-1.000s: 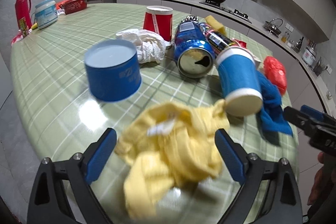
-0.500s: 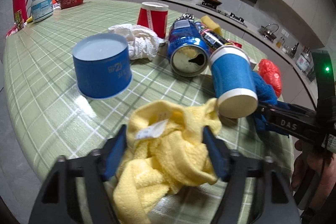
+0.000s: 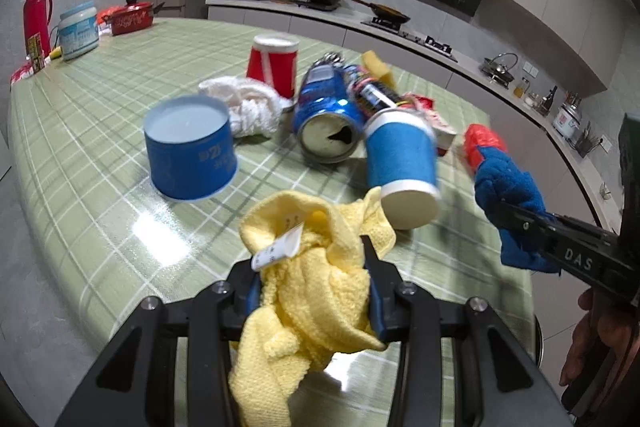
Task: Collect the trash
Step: 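Grasp the yellow cloth with the left gripper while the right gripper grasps the blue towel, then carry the yellow cloth and blue towel over the black bin and release both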
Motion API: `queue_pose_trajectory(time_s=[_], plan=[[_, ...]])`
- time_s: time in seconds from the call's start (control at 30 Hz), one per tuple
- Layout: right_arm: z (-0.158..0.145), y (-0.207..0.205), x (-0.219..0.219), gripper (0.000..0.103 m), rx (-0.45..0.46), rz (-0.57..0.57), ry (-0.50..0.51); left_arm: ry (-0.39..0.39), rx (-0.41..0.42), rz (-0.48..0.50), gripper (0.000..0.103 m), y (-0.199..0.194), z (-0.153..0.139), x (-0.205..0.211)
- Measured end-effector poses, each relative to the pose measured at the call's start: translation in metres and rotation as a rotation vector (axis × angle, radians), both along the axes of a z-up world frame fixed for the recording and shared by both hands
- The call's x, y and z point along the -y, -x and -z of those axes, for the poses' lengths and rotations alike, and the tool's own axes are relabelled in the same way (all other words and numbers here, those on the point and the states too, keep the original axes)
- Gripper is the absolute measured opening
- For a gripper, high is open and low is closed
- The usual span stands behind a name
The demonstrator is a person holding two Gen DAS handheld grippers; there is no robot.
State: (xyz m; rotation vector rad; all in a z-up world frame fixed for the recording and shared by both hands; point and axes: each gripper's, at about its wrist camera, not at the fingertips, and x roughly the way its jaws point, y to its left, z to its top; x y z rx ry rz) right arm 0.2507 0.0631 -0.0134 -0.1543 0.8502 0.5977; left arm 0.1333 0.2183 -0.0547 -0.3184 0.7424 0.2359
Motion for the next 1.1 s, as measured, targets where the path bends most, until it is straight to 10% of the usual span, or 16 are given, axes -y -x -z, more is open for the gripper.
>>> queue_pose_trajectory(time_s=[1.1], plan=[[-0.031,0.114,0.289,0.026,0.025,0.475,-0.021,-0.004,0.039,0.527,0.043,-0.013,-0.013,0.256]])
